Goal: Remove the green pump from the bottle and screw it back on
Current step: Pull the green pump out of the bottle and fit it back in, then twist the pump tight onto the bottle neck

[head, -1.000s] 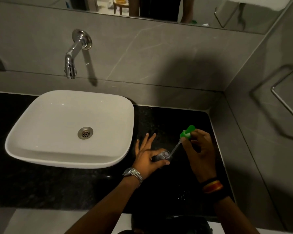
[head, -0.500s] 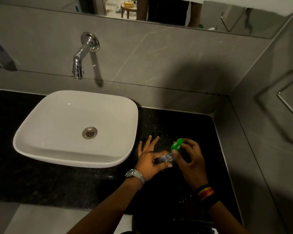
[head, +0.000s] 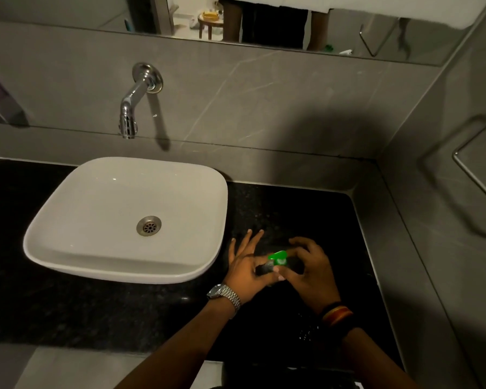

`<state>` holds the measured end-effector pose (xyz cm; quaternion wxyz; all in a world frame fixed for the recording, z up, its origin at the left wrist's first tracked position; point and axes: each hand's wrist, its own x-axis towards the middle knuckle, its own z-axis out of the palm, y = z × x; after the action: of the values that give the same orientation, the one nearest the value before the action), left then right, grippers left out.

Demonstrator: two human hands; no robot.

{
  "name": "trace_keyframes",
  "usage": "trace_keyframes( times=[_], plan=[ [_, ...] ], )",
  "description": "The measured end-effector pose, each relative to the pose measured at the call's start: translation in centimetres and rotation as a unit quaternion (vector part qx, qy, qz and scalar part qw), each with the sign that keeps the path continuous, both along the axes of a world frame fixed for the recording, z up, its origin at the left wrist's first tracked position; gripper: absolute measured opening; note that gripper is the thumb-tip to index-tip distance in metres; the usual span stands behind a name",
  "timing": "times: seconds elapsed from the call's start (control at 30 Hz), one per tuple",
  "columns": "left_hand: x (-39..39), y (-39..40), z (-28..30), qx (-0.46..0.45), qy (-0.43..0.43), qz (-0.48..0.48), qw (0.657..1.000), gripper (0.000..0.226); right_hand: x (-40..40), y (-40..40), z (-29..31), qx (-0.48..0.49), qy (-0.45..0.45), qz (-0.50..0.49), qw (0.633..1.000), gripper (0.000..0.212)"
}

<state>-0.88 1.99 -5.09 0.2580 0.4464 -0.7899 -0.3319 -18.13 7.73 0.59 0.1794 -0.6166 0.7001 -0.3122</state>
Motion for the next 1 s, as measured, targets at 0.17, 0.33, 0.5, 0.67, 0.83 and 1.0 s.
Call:
trace_keyframes(
  times=[0.17, 0.33, 0.5, 0.67, 0.83, 1.0],
  plan=[
    [0.0, -0.2, -0.4, 0.001, 0.001, 0.004, 1.000, 0.056, 0.3, -0.7, 0.2, 0.017, 0.033, -0.013, 0.999, 0.037],
    [0.2, -0.1, -0.2, 0.010, 0.000, -0.014, 1.000, 0.046, -1.1, -0.9, 1.1, 0.053, 0.023, 0.082, 0.995, 0.034],
    [0.0, -0.3, -0.6, -0.020, -0.018, -0.005, 1.000, 0.056, 0.5, -0.7, 0.4, 0.020, 0.111, -0.023, 0.993, 0.042],
    [0.2, -0.5, -1.0, -0.037, -0.036, -0.012, 0.999, 0.052, 0.6, -0.7, -0.1, 0.060, 0.029, -0.020, 0.998, 0.062],
    [0.1, -0.6, -1.3, -0.014, -0.016, -0.009, 1.000, 0.056, -0.3, -0.3, 0.3, 0.040, -0.030, 0.022, 0.999, 0.029],
    [0.1, -0.7, -1.8, -0.035, -0.025, -0.004, 0.999, 0.053, 0.5, -1.3, 0.0, 0.084, 0.028, -0.064, 0.994, 0.058]
  ],
)
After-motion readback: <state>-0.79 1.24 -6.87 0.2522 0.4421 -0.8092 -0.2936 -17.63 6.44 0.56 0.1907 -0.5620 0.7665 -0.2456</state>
